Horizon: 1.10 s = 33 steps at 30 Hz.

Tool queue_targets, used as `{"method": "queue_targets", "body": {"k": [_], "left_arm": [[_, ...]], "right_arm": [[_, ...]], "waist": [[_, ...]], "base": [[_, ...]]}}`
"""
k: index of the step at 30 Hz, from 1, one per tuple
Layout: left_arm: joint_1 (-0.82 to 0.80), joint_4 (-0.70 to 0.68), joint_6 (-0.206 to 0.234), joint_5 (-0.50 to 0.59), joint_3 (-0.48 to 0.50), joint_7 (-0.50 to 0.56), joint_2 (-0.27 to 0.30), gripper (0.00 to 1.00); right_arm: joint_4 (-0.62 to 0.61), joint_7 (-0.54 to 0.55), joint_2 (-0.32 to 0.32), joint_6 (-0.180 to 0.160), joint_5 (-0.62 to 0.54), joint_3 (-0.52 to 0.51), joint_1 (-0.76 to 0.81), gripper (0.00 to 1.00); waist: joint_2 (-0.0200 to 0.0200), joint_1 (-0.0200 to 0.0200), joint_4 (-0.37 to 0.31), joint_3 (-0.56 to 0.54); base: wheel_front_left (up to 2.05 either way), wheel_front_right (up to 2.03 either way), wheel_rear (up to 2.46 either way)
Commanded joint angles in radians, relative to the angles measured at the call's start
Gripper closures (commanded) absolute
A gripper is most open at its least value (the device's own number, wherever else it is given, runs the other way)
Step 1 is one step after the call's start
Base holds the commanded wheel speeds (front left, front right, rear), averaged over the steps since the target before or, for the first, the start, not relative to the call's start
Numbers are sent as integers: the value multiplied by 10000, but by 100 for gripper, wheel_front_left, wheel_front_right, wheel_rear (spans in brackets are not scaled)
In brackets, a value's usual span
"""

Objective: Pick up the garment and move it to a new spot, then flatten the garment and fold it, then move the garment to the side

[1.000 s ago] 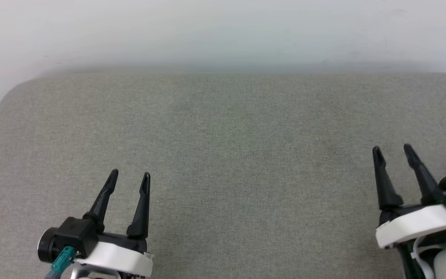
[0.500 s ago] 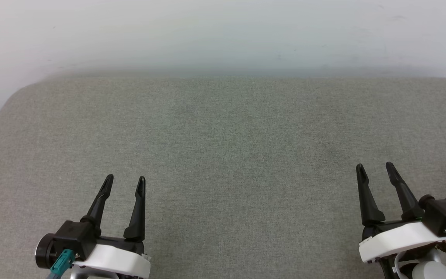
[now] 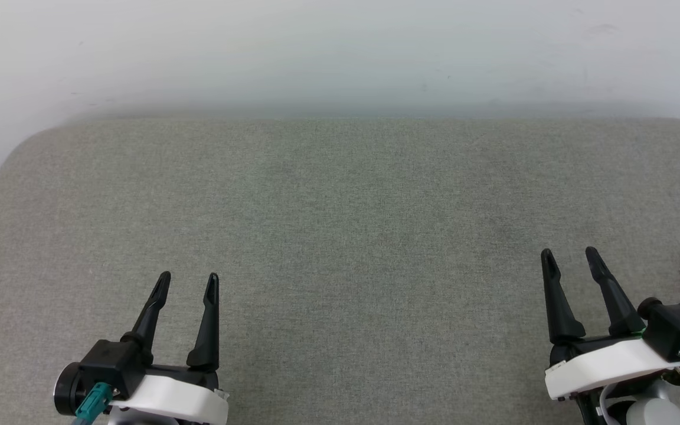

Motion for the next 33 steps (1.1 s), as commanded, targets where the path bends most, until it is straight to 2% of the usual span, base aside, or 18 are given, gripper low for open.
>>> {"method": "queue_targets", "body": {"k": [1,7,8,12,33], "left_arm": [[30,-36,-20,-7,40,-21,-28,0],[41,-63,-21,-85,73,-21,-42,0],[4,-3,0,-50,19,0,-8,100],[152,354,1,-113,-56,40,-16,100],[-230,824,0,-4126,54,832,102,100]], "right_arm": [[-44,-76,43,-9,30,25,79,0],[-91,-72,44,-9,30,52,103,0],[-27,-30,0,0,27,41,10,100],[342,2,0,0,82,47,144,100],[638,651,-143,-1,3904,-55,-39,100]], "waist": [[-1,-1,1,6],[-1,-1,13,32],[-1,0,13,31],[-1,0,11,30],[-1,0,-36,-87]], "base": [[0,0,0],[0,0,0],[0,0,0],[0,0,0],[0,0,0]]}}
